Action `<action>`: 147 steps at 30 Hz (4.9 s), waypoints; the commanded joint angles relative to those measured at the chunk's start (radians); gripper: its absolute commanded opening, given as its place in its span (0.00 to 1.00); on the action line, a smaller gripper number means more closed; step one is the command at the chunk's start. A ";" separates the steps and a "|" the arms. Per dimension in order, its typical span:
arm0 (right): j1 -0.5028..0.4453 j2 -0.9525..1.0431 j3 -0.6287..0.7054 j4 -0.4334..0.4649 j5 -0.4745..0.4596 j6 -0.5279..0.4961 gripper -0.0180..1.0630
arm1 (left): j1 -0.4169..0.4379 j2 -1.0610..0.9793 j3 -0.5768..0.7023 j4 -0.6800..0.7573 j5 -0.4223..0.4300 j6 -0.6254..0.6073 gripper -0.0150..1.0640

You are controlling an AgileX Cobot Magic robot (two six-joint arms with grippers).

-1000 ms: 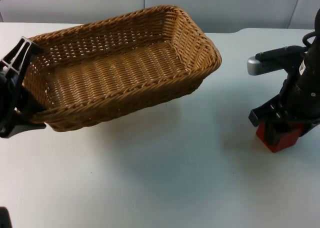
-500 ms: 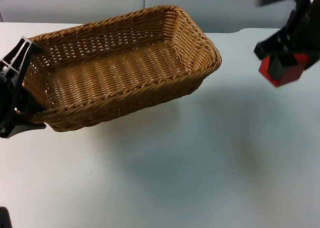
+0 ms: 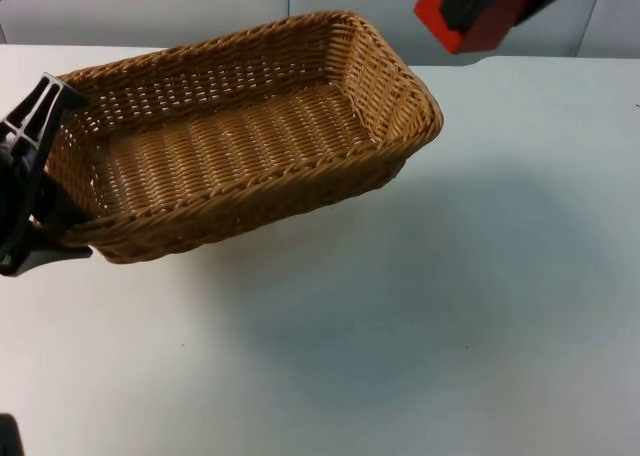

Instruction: Pick up the basket with the left hand and place the cube into the basket with the right hand.

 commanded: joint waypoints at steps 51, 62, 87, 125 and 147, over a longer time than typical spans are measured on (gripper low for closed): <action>0.169 0.318 -0.313 -0.062 -0.115 -0.043 0.64 | -0.006 -0.014 -0.002 0.004 0.016 -0.003 0.01; 0.140 0.234 -0.386 -0.091 -0.121 0.024 0.42 | -0.006 -0.014 -0.002 0.007 0.016 -0.003 0.01; -0.313 -0.314 -0.330 -0.570 0.013 0.406 0.01 | -0.006 -0.014 -0.002 0.006 0.018 -0.003 0.01; -0.611 -0.757 0.053 -0.561 -0.025 0.427 0.01 | -0.006 -0.014 -0.002 0.008 0.016 -0.003 0.01; -0.611 -0.757 0.053 -0.510 -0.031 0.417 0.01 | -0.006 -0.014 -0.002 0.009 0.042 0.158 0.01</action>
